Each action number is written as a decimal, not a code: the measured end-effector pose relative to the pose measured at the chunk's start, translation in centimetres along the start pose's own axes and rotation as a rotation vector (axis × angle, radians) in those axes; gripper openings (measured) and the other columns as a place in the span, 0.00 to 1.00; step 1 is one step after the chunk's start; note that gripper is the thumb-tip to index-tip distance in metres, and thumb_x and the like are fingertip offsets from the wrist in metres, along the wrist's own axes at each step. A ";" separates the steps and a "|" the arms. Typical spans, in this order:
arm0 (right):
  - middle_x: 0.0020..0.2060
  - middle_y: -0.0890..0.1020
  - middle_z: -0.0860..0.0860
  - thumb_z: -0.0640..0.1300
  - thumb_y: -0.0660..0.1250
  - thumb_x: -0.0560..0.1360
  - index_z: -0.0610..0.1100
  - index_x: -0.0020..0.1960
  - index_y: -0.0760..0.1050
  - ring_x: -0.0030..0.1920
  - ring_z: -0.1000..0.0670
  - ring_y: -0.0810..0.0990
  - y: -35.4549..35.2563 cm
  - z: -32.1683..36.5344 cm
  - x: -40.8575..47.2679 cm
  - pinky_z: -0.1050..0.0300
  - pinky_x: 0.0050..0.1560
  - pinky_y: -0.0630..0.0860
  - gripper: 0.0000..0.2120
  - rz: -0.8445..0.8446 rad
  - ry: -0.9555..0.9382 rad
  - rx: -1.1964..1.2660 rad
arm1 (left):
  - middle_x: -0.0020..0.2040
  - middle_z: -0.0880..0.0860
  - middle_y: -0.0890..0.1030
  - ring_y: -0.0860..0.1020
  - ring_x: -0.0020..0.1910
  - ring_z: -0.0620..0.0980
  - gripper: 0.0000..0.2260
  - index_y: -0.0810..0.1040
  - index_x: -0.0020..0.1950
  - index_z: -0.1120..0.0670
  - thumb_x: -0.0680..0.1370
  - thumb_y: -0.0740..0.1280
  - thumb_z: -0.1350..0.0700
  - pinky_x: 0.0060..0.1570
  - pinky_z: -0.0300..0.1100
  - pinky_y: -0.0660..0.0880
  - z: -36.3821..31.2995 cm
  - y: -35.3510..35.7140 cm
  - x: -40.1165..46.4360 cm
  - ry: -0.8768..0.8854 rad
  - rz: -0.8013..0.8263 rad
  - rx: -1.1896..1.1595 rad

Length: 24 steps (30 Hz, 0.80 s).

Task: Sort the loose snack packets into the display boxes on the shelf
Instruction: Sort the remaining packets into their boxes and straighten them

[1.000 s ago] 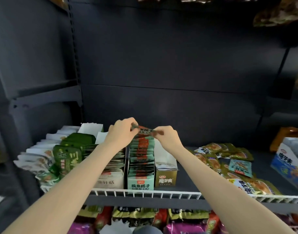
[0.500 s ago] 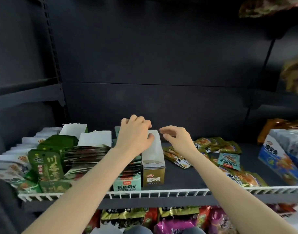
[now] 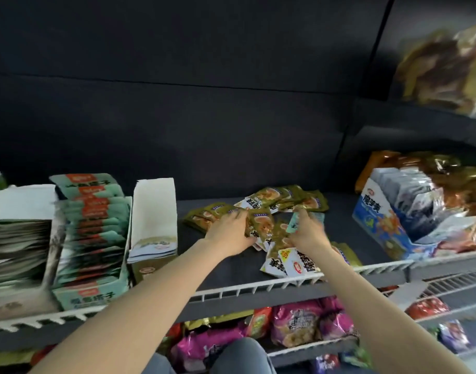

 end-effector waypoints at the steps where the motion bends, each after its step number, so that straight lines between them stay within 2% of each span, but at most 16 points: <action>1: 0.70 0.63 0.40 0.38 0.66 0.74 0.46 0.76 0.50 0.71 0.40 0.61 0.1 -0.6 0.5 0.47 0.66 0.67 0.37 0.035 0.029 -0.019 | 0.73 0.55 0.64 0.64 0.71 0.56 0.31 0.57 0.75 0.54 0.77 0.64 0.44 0.66 0.50 0.66 0.3 0.6 0.6 -0.009 0.001 0.010; 3: 0.69 0.65 0.41 0.39 0.65 0.75 0.46 0.76 0.49 0.70 0.40 0.64 0.3 -1.2 1.1 0.48 0.62 0.69 0.36 0.067 0.054 -0.093 | 0.73 0.54 0.64 0.63 0.71 0.55 0.29 0.60 0.74 0.54 0.77 0.63 0.45 0.68 0.50 0.65 0.5 1.4 1.2 0.006 -0.024 0.064; 5: 0.63 0.72 0.42 0.38 0.62 0.76 0.44 0.71 0.61 0.62 0.41 0.73 0.3 -0.9 1.5 0.52 0.50 0.71 0.24 0.014 0.021 -0.276 | 0.73 0.53 0.65 0.63 0.71 0.54 0.25 0.65 0.72 0.54 0.78 0.63 0.46 0.67 0.49 0.64 0.4 1.4 1.6 0.022 -0.046 0.098; 7: 0.57 0.77 0.44 0.37 0.60 0.77 0.42 0.61 0.70 0.57 0.42 0.77 0.0 0.0 1.2 0.55 0.44 0.68 0.13 -0.080 -0.070 -0.455 | 0.71 0.53 0.67 0.64 0.69 0.54 0.22 0.68 0.70 0.55 0.78 0.62 0.48 0.65 0.48 0.64 0.3 1.3 1.7 0.006 -0.052 0.070; 10: 0.51 0.80 0.44 0.38 0.60 0.78 0.42 0.55 0.74 0.52 0.42 0.79 -0.9 1.1 0.3 0.56 0.41 0.67 0.08 -0.206 -0.181 -0.518 | 0.68 0.53 0.70 0.67 0.67 0.54 0.19 0.72 0.67 0.56 0.78 0.63 0.51 0.64 0.48 0.66 -0.1 0.9 1.3 0.014 -0.088 -0.021; 12: 0.46 0.82 0.45 0.41 0.59 0.79 0.42 0.53 0.76 0.46 0.41 0.80 -2.0 1.8 -0.5 0.56 0.39 0.67 0.08 -0.315 -0.207 -0.346 | 0.67 0.54 0.71 0.68 0.66 0.53 0.18 0.72 0.67 0.56 0.78 0.64 0.53 0.64 0.46 0.67 -0.3 0.5 0.9 0.035 -0.116 -0.103; 15: 0.40 0.82 0.45 0.42 0.58 0.79 0.42 0.51 0.77 0.39 0.46 0.79 -4.3 3.6 -2.1 0.54 0.36 0.74 0.09 -0.447 -0.240 0.121 | 0.70 0.52 0.67 0.64 0.70 0.51 0.25 0.65 0.72 0.54 0.76 0.67 0.52 0.67 0.43 0.63 -1.3 -0.5 -0.2 0.095 -0.119 -0.234; 17: 0.37 0.82 0.46 0.42 0.59 0.79 0.41 0.50 0.76 0.37 0.47 0.80 -5.7 4.8 -3.0 0.48 0.38 0.78 0.08 -0.450 -0.233 0.403 | 0.71 0.50 0.66 0.63 0.71 0.49 0.33 0.61 0.74 0.52 0.73 0.70 0.46 0.68 0.44 0.63 -2.0 -1.5 -1.2 0.133 -0.121 -0.286; 19: 0.40 0.81 0.48 0.43 0.61 0.78 0.43 0.49 0.74 0.42 0.48 0.82 -6.4 5.9 -3.8 0.46 0.42 0.81 0.05 -0.393 -0.168 0.606 | 0.68 0.48 0.67 0.65 0.68 0.48 0.36 0.60 0.74 0.52 0.71 0.69 0.41 0.65 0.44 0.65 -2.4 -3.1 -2.5 0.121 -0.204 -0.217; 20: 0.43 0.81 0.47 0.43 0.62 0.78 0.43 0.50 0.74 0.45 0.48 0.83 -6.5 6.5 -4.2 0.48 0.42 0.82 0.04 -0.344 -0.134 0.691 | 0.66 0.48 0.69 0.67 0.65 0.48 0.33 0.62 0.72 0.51 0.72 0.68 0.41 0.62 0.44 0.66 -2.3 -4.3 -3.2 0.109 -0.290 -0.158; 22: 0.46 0.82 0.45 0.42 0.62 0.78 0.42 0.49 0.74 0.46 0.48 0.84 -6.5 8.2 -5.3 0.51 0.41 0.83 0.04 -0.229 -0.133 0.883 | 0.59 0.48 0.75 0.71 0.59 0.48 0.19 0.69 0.66 0.51 0.77 0.64 0.46 0.56 0.44 0.70 -1.8 -7.2 -5.1 0.098 -0.501 -0.091; 24: 0.47 0.83 0.43 0.42 0.61 0.79 0.41 0.52 0.74 0.45 0.49 0.84 -6.5 10.3 -6.8 0.52 0.41 0.82 0.06 -0.117 -0.206 1.072 | 0.50 0.49 0.78 0.74 0.52 0.50 0.08 0.75 0.57 0.53 0.80 0.61 0.54 0.47 0.46 0.73 -0.6 -9.6 -6.9 0.084 -0.650 -0.142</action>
Point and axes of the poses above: each hand's wrist, its own x-axis towards the middle knuckle, its own y-axis out of the palm, z = x × y, the point moved 4 cm from there along x, towards the middle knuckle
